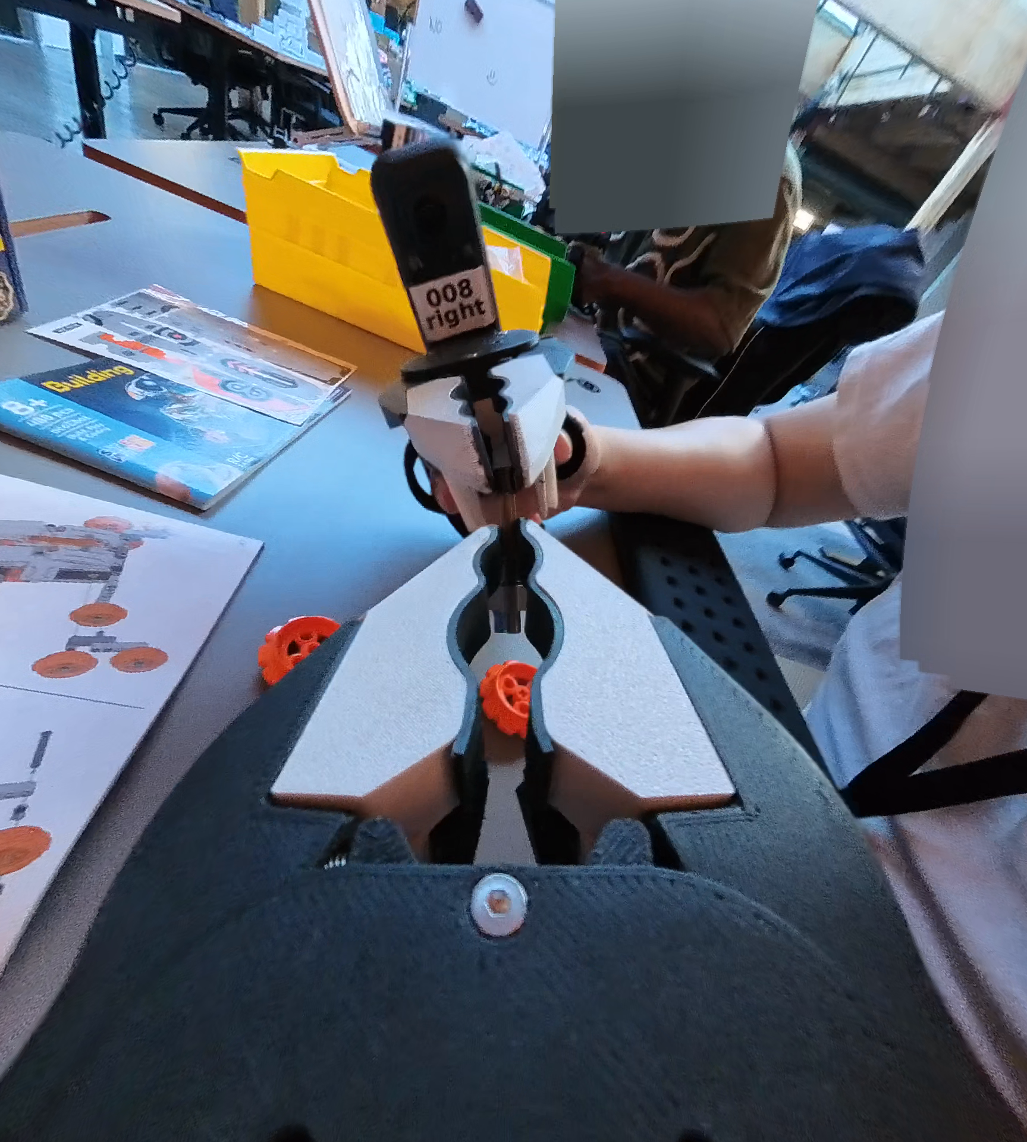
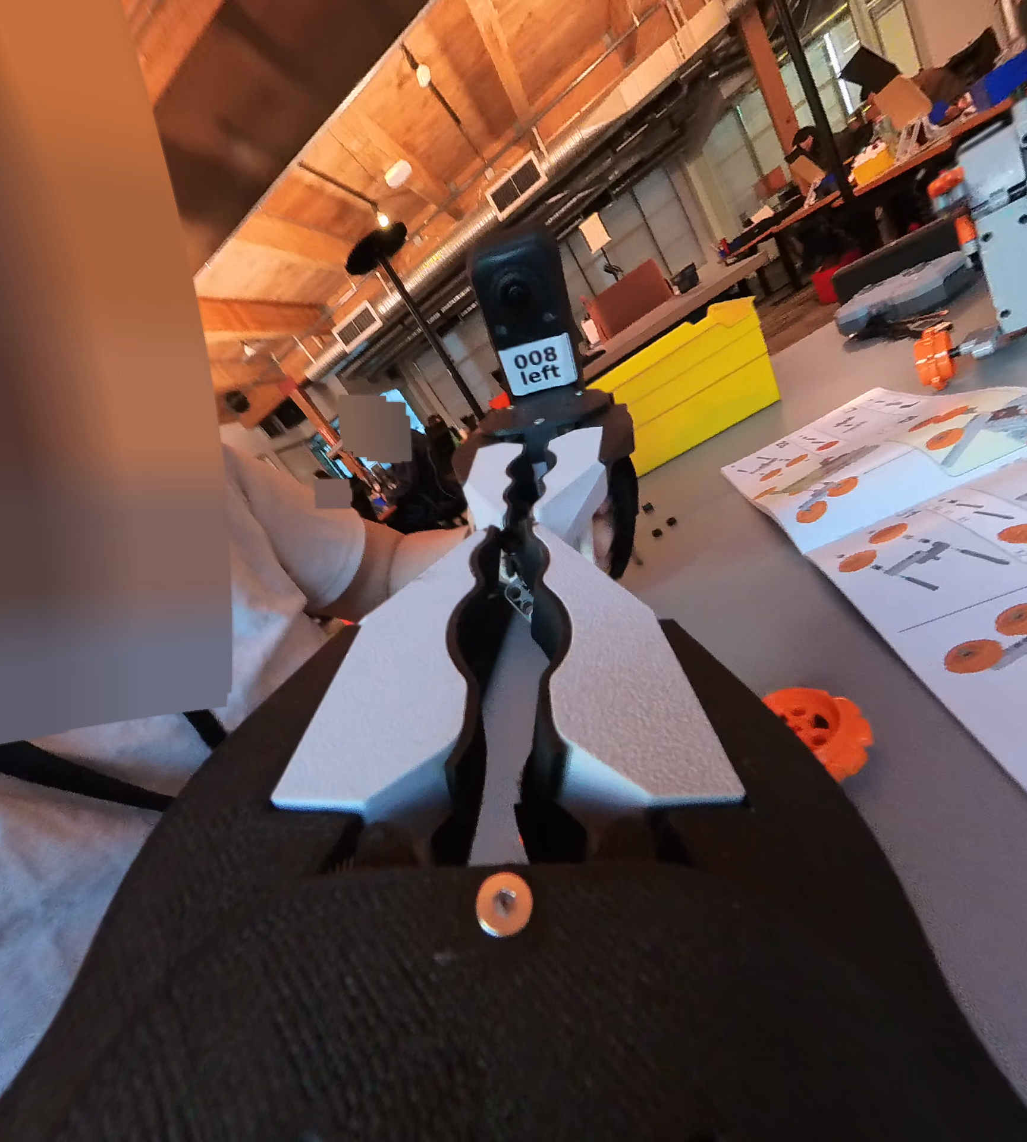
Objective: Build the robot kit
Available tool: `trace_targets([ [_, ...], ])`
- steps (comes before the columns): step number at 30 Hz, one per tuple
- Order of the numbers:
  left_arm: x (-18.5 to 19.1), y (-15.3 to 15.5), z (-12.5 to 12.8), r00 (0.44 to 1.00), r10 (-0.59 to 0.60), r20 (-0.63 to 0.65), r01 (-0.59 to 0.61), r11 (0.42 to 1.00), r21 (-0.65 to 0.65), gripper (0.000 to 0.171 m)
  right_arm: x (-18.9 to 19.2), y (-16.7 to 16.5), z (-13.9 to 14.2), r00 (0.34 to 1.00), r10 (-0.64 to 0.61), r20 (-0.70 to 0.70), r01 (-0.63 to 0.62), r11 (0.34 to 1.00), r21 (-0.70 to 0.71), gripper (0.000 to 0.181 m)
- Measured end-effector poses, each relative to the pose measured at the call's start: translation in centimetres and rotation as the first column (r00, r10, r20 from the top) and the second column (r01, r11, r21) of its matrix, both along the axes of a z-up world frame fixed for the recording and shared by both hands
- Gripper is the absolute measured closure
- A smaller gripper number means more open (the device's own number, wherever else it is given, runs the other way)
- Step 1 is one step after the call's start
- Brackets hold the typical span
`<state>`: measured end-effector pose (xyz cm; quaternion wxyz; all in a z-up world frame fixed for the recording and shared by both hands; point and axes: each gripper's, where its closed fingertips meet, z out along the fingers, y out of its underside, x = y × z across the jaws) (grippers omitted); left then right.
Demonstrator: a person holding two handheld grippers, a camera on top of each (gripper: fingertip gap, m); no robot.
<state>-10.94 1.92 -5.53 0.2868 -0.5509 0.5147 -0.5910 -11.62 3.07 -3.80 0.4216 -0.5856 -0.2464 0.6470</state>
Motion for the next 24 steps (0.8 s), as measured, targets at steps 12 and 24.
trace_targets([
  [12,1.2,2.2,0.4,0.990,0.133,-0.041,-0.138,0.968,-0.208,0.171,1.2,2.9,0.2,0.961,-0.097,-0.261,-0.001,0.936,-0.351,0.177],
  [24,1.5,3.2,-1.1,0.985,0.131,-0.107,-0.166,0.882,-0.441,0.171,1.5,3.9,-1.6,0.963,-0.161,-0.214,0.046,0.886,-0.461,0.176],
])
